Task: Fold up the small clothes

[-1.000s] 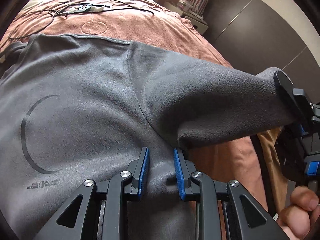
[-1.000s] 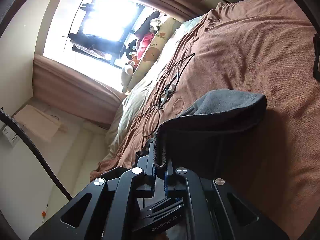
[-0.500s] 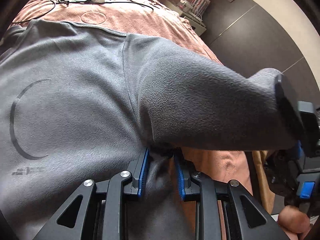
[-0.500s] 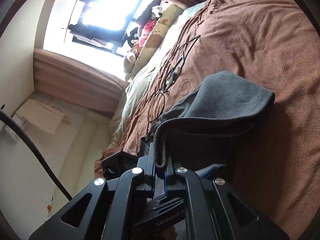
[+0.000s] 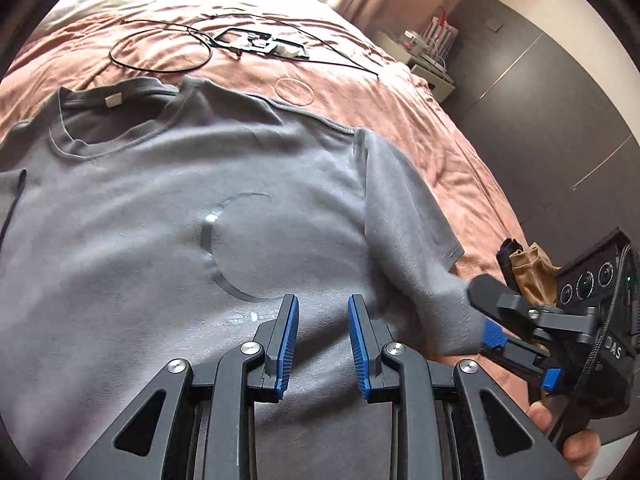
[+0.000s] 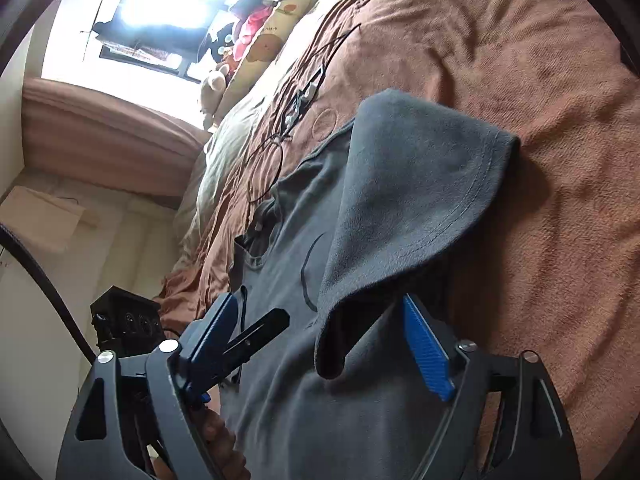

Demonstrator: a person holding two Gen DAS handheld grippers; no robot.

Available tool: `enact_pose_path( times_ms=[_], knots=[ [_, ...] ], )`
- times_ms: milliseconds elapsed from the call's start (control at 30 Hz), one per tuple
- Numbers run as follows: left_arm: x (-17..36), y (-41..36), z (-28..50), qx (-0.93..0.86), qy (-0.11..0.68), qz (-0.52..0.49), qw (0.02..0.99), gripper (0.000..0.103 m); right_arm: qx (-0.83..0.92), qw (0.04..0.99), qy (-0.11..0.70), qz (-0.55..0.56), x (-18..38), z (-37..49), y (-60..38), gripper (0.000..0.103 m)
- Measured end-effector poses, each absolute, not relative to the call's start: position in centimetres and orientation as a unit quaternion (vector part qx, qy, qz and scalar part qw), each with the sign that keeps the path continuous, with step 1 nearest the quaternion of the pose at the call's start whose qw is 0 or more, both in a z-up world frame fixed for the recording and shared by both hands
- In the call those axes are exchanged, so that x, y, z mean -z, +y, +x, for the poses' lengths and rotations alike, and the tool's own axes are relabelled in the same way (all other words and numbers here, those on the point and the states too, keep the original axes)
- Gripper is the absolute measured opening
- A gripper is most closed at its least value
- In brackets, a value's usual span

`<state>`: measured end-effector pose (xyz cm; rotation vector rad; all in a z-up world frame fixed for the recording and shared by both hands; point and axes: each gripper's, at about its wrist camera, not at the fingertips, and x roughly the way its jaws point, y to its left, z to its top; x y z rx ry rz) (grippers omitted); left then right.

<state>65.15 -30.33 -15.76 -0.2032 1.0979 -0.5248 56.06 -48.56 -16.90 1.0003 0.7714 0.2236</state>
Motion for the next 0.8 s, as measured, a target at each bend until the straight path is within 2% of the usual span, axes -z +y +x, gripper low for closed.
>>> enact_pose_path(
  times_ms=[100,300,367,500,800],
  knots=[
    [15.1,-29.9,65.0,0.245,0.510,-0.093,0.819,0.026,-0.097,0.800,0.351,0.476,16.7,55.6,-50.0,0.082],
    [14.9,-31.1,65.5,0.248,0.507,-0.074,0.822,0.026,-0.049,0.770,0.355,0.529,19.9,55.3,-53.4,0.082],
    [15.0,-31.4,65.6,0.248,0.506,-0.070,0.823,0.026,-0.040,0.768,0.351,0.534,20.3,55.5,-54.0,0.072],
    [15.7,-32.1,66.4,0.247,0.509,-0.070,0.822,0.026,-0.034,0.761,0.358,0.540,20.9,56.1,-53.6,0.063],
    [17.3,-32.2,67.5,0.241,0.516,-0.070,0.819,0.026,-0.015,0.768,0.367,0.524,20.8,59.1,-52.2,0.024]
  ],
)
